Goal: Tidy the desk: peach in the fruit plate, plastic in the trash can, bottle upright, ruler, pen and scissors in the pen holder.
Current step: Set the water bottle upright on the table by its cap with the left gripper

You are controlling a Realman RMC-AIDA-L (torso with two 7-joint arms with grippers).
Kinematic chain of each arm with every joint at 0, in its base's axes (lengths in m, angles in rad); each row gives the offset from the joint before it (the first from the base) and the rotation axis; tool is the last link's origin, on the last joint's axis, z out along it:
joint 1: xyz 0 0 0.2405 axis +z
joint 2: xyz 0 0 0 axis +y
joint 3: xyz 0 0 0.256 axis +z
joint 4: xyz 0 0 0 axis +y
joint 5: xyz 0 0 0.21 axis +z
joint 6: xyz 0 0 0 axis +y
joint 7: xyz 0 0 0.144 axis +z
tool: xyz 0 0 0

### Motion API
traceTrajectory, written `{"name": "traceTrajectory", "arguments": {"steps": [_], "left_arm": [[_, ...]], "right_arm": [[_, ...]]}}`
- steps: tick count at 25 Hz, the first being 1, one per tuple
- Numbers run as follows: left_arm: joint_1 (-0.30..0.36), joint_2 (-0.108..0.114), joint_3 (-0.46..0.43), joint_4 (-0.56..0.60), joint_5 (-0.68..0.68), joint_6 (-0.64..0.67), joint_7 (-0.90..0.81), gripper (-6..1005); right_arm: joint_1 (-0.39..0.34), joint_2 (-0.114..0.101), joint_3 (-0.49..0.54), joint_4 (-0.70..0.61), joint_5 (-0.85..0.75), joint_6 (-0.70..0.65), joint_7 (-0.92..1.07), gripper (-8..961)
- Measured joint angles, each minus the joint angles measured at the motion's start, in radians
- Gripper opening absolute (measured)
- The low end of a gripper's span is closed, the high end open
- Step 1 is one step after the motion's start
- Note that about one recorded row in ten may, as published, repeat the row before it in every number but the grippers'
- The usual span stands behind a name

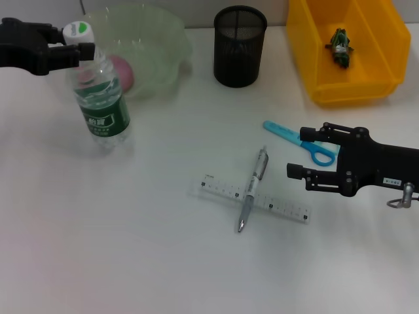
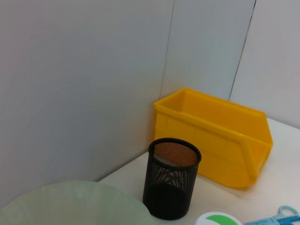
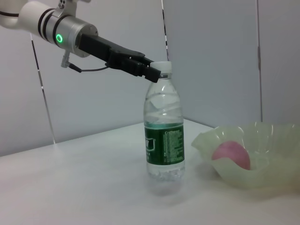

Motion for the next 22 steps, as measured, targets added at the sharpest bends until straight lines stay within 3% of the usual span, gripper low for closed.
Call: {"name": "traceTrajectory", "arguments": {"steps": [22], "left_arm": [[0.039, -0.033, 0.002, -0.002, 0.007, -0.134, 0.100, 441]], "right_arm": [[0.002, -0.002, -0.001, 0.000, -0.011, 0.011, -0.011, 781]]}}
